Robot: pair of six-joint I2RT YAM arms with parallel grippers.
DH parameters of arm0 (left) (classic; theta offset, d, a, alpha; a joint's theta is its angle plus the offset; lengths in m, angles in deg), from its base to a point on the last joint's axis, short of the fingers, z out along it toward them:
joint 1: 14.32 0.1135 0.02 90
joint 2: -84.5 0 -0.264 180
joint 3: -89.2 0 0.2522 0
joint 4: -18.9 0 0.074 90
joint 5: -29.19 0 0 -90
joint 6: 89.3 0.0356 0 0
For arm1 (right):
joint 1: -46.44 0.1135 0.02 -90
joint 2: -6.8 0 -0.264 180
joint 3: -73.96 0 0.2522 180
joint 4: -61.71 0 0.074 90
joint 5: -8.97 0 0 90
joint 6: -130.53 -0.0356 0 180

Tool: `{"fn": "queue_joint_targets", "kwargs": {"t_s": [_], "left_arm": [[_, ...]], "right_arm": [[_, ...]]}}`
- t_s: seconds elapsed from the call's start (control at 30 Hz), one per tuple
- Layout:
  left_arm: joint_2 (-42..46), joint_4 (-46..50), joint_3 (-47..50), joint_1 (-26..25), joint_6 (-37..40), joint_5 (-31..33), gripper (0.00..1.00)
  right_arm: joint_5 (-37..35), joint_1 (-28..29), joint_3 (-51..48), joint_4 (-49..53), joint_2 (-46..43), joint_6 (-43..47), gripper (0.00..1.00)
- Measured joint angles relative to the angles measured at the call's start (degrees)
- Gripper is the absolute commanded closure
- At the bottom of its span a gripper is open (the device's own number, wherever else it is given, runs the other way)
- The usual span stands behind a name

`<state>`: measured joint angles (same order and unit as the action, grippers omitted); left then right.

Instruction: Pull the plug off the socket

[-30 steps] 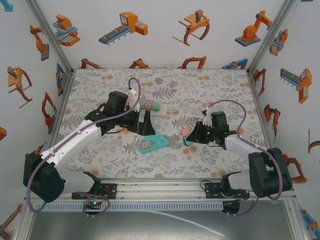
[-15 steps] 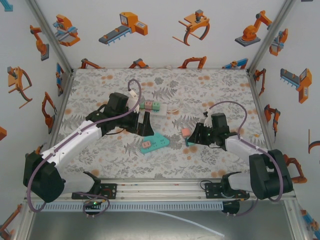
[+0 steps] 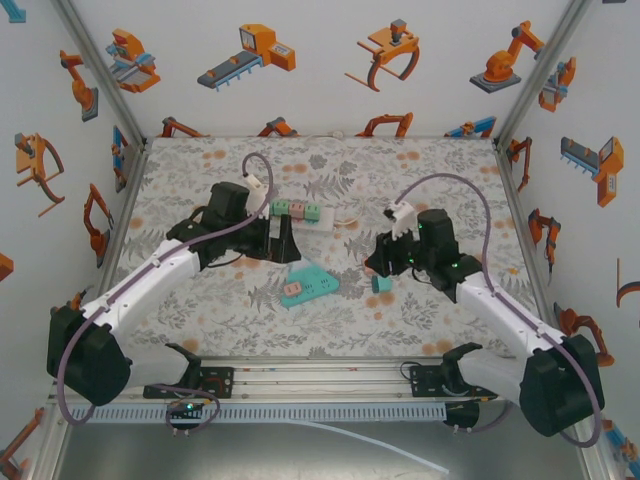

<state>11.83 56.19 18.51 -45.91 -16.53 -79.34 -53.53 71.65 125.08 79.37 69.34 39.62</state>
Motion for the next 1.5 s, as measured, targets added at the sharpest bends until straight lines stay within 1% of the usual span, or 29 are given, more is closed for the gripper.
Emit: {"fn": "queue_joint_targets", "kwargs": {"t_s": [0.13,0.27,0.47,0.6,0.73,0.9,0.97,1.13,1.17,1.2,1.27,1.33,1.43,1.5], "left_arm": [[1.7,-0.6,1.0,2.1,-2.1,1.2,0.03],[3.5,-1.0,2.6,4.2,-4.3,2.1,0.03],[5.9,-1.6,5.7,8.5,-8.5,3.6,0.03],[7.7,-1.6,7.7,11.1,-10.7,4.4,0.03],[8.9,-1.1,8.0,12.4,-11.6,4.9,0.03],[10.5,-0.6,8.4,12.7,-12.0,5.3,0.03],[11.2,-0.3,9.1,12.8,-12.2,5.5,0.03],[11.4,0.2,10.7,12.9,-12.6,5.6,0.03],[11.2,0.1,10.9,12.9,-12.6,5.3,0.01],[10.9,0.0,11.0,12.9,-12.6,4.9,0.01],[9.7,-0.9,11.3,12.9,-13.0,3.2,0.11],[7.8,-2.6,11.7,12.8,-13.7,1.0,0.19],[4.1,-5.6,12.1,11.7,-14.6,-2.0,0.24],[1.1,-7.7,12.1,9.9,-14.7,-3.4,0.25]], "right_arm": [[2.9,9.2,4.3,0.9,1.6,14.8,0.55],[4.2,16.2,10.6,4.0,7.3,27.3,0.55],[5.2,23.9,17.7,7.1,16.8,40.2,0.56],[5.6,26.9,21.7,8.0,23.9,45.9,0.55],[6.2,28.5,25.1,9.0,29.8,50.5,0.54],[6.4,28.7,27.3,9.7,35.0,54.6,0.55],[6.3,28.7,27.8,9.9,36.6,55.9,0.59],[5.7,28.7,28.0,9.9,38.0,57.4,0.76],[5.6,28.7,28.0,9.9,38.0,57.5,0.78],[5.7,28.7,28.0,10.0,38.0,57.5,0.79],[5.7,28.7,27.8,10.0,37.8,57.7,0.80],[5.7,28.7,26.7,10.0,36.9,57.8,0.80],[6.1,28.6,24.3,10.6,34.6,57.9,0.80],[6.6,28.5,23.3,11.1,33.6,57.9,0.80]]}}
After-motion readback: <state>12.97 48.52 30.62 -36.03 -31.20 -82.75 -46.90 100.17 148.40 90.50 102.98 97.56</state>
